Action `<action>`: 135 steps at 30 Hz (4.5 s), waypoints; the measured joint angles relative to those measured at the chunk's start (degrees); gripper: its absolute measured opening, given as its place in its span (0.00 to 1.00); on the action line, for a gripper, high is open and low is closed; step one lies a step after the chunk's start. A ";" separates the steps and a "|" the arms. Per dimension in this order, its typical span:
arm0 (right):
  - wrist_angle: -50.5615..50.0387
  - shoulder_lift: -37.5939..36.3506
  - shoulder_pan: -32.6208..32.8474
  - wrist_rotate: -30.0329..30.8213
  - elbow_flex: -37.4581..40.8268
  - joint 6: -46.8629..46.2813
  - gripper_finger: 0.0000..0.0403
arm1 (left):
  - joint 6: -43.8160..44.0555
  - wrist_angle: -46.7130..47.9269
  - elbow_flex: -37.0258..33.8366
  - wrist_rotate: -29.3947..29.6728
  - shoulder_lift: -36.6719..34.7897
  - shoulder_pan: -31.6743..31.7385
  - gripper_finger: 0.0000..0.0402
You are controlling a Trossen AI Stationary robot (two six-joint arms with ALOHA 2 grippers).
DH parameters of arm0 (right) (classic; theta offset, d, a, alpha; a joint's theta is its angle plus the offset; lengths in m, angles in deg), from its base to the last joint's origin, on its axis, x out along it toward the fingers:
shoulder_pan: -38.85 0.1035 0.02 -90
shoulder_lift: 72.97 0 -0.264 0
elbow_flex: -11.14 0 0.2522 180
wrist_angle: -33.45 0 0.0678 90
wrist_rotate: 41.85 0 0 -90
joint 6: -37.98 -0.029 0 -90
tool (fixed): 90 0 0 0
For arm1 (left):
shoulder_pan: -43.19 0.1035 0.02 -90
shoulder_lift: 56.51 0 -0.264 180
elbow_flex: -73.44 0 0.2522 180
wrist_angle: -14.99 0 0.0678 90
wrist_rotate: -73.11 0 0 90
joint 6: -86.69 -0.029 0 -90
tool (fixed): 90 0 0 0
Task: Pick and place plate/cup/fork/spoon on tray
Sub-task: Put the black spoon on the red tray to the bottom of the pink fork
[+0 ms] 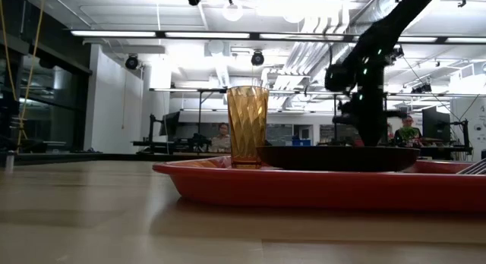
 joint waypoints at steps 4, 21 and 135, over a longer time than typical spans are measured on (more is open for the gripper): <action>0.33 -9.14 1.96 -0.06 0.06 -1.03 0.01 | -0.02 0.00 0.00 0.00 0.00 0.00 0.60; 27.56 -23.49 36.49 2.57 -0.82 -14.35 0.00 | 0.56 0.31 0.07 3.65 3.58 -1.95 0.60; 10.87 -1.91 44.25 -8.74 -32.33 7.45 0.30 | -23.16 21.03 0.02 42.71 10.73 -24.23 0.00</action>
